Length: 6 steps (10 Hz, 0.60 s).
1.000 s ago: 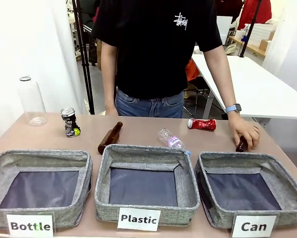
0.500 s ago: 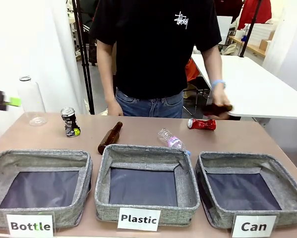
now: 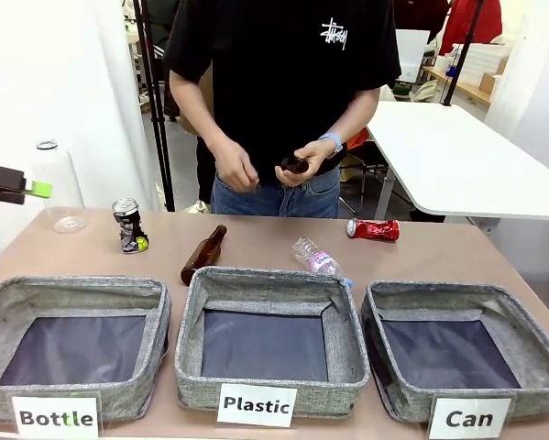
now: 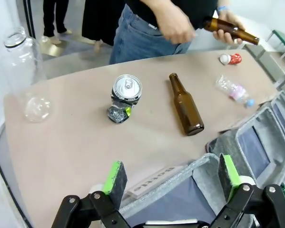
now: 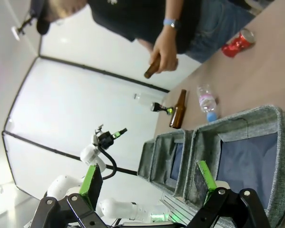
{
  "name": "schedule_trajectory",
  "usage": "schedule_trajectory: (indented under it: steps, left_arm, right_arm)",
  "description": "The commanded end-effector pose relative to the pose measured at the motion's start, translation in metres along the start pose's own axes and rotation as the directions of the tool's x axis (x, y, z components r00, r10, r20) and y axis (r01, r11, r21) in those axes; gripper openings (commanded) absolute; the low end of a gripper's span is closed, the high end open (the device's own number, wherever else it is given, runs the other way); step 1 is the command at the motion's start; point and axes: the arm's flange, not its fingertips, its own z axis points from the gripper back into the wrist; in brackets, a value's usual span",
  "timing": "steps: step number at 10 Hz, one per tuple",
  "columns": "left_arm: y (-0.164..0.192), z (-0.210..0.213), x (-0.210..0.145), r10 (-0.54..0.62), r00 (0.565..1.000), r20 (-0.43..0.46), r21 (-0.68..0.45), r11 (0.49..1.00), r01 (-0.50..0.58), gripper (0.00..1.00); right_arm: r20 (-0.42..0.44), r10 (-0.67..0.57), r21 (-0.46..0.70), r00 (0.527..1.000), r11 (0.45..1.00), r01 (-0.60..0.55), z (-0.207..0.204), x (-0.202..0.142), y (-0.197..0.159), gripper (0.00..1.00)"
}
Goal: Sort the can waste into the basket.
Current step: Pick up the can waste from the table and place it in the right Fabric basket.
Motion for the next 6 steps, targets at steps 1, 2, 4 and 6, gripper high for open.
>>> schedule_trajectory:
  steps: [1, 2, 4, 6]
  left_arm:
    - [-0.002, -0.009, 0.002, -0.002, 1.000, -0.010, 0.007, 1.000, 0.002, 1.00]
    - [0.007, -0.020, 0.018, 0.001, 0.999, 0.039, 0.107, 0.994, -0.005, 1.00]
    - [0.029, -0.042, 0.044, 0.036, 0.999, 0.030, 0.063, 0.997, -0.038, 1.00]
    - [0.046, -0.064, 0.059, 0.084, 0.996, -0.003, 0.031, 0.996, -0.084, 1.00]
  right_arm:
    - [0.016, 0.029, 0.020, 0.999, 0.999, -0.029, -0.001, 0.003, 0.001, 1.00]
    - [0.016, 0.029, 0.020, 0.999, 0.999, -0.029, -0.001, 0.003, 0.001, 1.00]
    - [0.016, 0.029, 0.020, 0.999, 0.999, -0.029, -0.001, 0.003, 0.001, 1.00]
    - [0.016, 0.029, 0.020, 0.999, 0.999, -0.029, -0.001, 0.003, 0.001, 1.00]
